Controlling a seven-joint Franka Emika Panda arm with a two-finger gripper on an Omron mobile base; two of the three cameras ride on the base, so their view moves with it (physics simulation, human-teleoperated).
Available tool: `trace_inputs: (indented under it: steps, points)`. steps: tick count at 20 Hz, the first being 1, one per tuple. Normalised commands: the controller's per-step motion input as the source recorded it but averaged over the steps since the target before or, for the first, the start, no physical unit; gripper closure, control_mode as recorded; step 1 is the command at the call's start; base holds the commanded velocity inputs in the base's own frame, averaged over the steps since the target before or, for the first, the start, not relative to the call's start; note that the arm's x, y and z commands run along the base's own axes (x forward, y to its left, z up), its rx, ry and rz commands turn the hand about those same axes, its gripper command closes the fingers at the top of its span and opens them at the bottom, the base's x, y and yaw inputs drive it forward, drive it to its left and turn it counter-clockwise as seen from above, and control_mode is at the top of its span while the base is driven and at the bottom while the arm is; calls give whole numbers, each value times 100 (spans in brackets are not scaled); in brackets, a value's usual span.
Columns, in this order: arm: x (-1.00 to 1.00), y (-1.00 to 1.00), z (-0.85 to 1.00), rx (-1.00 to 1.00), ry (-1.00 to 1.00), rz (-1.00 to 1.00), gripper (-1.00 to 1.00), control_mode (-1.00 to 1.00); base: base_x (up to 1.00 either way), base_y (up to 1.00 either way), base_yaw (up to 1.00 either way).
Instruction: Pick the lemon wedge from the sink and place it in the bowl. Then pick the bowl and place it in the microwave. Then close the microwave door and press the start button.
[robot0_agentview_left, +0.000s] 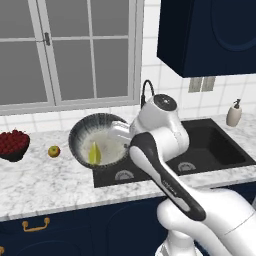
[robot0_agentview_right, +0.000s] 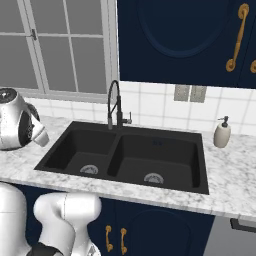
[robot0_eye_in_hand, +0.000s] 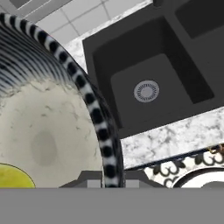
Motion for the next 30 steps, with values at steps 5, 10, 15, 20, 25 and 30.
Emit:
trace_inputs:
  steps: [5, 10, 15, 20, 25, 30]
  points:
    - [-54, -79, 66, 12, 12, -6, 100, -100, 0, 0, 0]
    - [-49, -74, 43, 23, 21, -4, 100, -100, 0, 0, 0]
    - [-62, -63, 5, 15, 6, -1, 100, -100, 0, 0, 0]
    - [-9, -6, -35, -1, 12, -4, 100, -100, 0, 0, 0]
    - [-10, -13, 0, 0, 1, -7, 100, -100, 0, 0, 0]
    - [-12, -6, 0, 0, 1, -10, 100, 100, -25, -5, -24]
